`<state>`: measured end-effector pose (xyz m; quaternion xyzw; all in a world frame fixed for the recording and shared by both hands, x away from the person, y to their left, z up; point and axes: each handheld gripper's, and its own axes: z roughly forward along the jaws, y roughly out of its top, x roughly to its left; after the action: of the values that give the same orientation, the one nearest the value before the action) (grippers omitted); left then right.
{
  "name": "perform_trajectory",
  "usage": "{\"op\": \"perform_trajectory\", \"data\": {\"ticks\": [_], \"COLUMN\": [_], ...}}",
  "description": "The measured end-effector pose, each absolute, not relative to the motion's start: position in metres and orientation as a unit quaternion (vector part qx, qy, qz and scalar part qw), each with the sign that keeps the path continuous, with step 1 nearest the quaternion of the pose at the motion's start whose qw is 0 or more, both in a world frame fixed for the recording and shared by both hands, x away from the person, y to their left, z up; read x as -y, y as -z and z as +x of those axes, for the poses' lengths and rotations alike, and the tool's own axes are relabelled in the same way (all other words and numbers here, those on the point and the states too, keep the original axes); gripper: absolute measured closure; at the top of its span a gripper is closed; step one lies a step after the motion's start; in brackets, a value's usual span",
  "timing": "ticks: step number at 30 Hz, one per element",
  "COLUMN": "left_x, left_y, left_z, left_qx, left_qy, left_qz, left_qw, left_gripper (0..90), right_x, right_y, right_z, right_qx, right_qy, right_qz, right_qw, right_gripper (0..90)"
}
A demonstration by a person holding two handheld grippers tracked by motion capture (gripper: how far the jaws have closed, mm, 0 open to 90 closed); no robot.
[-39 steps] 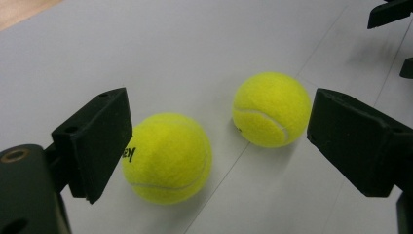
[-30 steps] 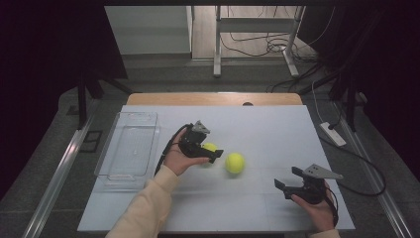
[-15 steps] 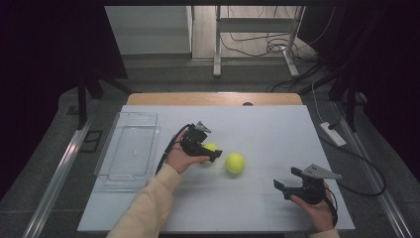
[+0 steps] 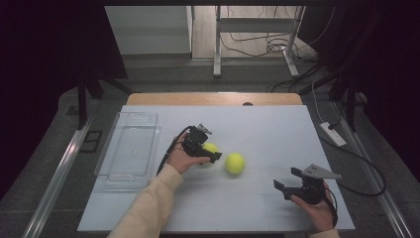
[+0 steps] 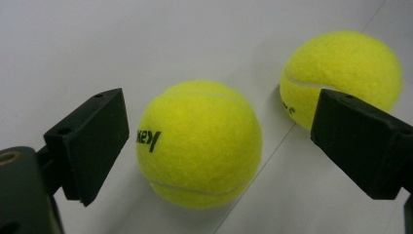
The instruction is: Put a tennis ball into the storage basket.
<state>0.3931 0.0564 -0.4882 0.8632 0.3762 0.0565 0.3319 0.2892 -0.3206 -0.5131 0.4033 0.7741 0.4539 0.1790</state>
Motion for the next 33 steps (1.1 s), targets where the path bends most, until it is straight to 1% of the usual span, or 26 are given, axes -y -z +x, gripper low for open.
{"op": "perform_trajectory", "data": {"ticks": [16, 18, 20, 21, 22, 23, 24, 33], "left_x": [-0.054, -0.053, -0.053, -0.053, -0.053, -0.055, -0.056, -0.058], "left_y": [0.500, 0.501, 0.501, 0.501, 0.501, 0.501, 0.501, 0.500], "left_z": [0.399, 0.399, 0.398, 0.398, 0.398, 0.398, 0.398, 0.396], "left_qx": [-0.386, -0.387, -0.390, -0.392, -0.392, -0.395, -0.393, -0.384], "left_qy": [-0.043, -0.041, -0.045, -0.052, -0.052, -0.060, -0.057, -0.062], "left_qz": [0.868, 0.869, 0.868, 0.868, 0.868, 0.867, 0.868, 0.871], "left_qw": [0.311, 0.307, 0.303, 0.301, 0.301, 0.298, 0.298, 0.301], "left_gripper": [9.1, 11.6, 17.1, 17.1, 21.5, 21.5, 26.4, 27.5], "right_x": [0.321, 0.321, 0.321, 0.321, 0.321, 0.321, 0.321, 0.321], "right_y": [0.514, 0.513, 0.513, 0.513, 0.513, 0.513, 0.513, 0.513], "right_z": [0.289, 0.289, 0.289, 0.289, 0.289, 0.289, 0.289, 0.289], "right_qx": [-0.775, -0.775, -0.774, -0.774, -0.774, -0.774, -0.774, -0.774], "right_qy": [-0.453, -0.453, -0.453, -0.453, -0.453, -0.453, -0.452, -0.452], "right_qz": [0.404, 0.404, 0.404, 0.405, 0.405, 0.405, 0.405, 0.405], "right_qw": [0.178, 0.180, 0.180, 0.180, 0.180, 0.180, 0.180, 0.180], "right_gripper": [11.3, 11.4, 11.4, 11.4, 11.4, 11.4, 11.4, 11.5]}}
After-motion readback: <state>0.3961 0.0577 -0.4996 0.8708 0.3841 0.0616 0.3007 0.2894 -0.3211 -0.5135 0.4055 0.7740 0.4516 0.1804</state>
